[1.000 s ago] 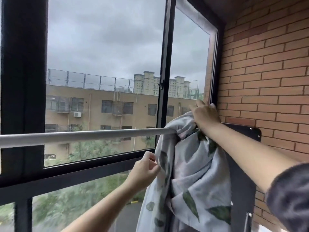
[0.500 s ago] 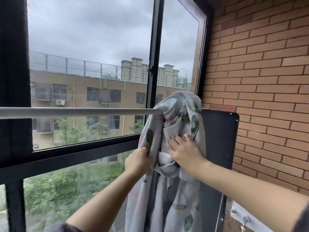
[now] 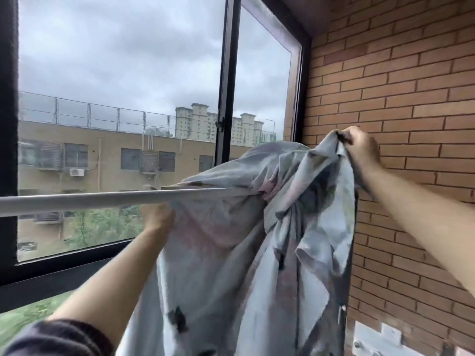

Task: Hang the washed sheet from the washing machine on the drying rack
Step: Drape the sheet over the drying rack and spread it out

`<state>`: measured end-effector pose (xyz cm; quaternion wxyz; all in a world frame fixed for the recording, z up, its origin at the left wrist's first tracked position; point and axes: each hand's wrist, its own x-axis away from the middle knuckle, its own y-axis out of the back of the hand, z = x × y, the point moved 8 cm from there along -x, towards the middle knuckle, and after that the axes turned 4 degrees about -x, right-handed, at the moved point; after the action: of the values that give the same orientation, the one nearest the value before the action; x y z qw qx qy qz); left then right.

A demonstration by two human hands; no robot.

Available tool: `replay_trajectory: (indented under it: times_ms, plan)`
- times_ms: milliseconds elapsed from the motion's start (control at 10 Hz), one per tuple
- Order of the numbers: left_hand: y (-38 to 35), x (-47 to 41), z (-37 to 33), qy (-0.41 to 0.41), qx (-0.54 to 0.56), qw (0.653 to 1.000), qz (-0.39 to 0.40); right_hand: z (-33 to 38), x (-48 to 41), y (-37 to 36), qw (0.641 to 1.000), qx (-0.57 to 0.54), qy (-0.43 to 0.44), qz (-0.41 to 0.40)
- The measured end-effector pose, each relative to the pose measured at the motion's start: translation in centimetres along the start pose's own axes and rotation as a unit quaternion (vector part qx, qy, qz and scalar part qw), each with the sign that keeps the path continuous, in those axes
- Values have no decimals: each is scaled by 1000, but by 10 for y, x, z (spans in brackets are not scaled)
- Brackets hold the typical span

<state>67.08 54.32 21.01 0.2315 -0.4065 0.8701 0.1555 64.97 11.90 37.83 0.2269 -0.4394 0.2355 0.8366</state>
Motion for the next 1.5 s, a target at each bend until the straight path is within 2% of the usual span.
replay_trajectory:
  times_ms: [100,200,300,400,500,600,800,1000,1100,1200,1300,1400,1500]
  plan:
    - [6,-63,11,-14,-5,997,-70,-10,-52,27,997,-56,-35,-44]
    - [12,-90,20,13,-89,994,-56,-39,-96,35,998,-2,-51,-41]
    - [8,-34,-1,-19,-101,994,25,-8,-63,13,999,-23,-39,4]
    - [-15,-5,28,-11,-149,984,94,4,-36,-17,997,-58,-8,57]
    - [-32,24,52,8,-158,976,151,1,-19,-25,986,-153,-28,53]
    - [-36,51,46,-6,-179,969,168,0,-6,-27,989,-134,-16,61]
    - [-25,102,-13,-107,-129,970,174,6,34,-47,989,-92,-14,113]
    - [-32,146,-100,-210,-93,944,239,36,55,-66,971,-157,16,180]
    - [-46,158,-135,-207,-73,934,283,50,58,-67,953,-214,43,213]
    - [-69,156,-155,-114,0,943,313,54,48,-63,930,-279,56,231]
    - [-72,125,-173,15,156,955,252,47,32,-55,913,-315,96,242]
    - [-67,89,-199,18,156,978,136,17,24,-57,895,-324,99,290]
    - [-72,62,-228,-69,65,994,58,-21,20,-67,884,-325,83,325]
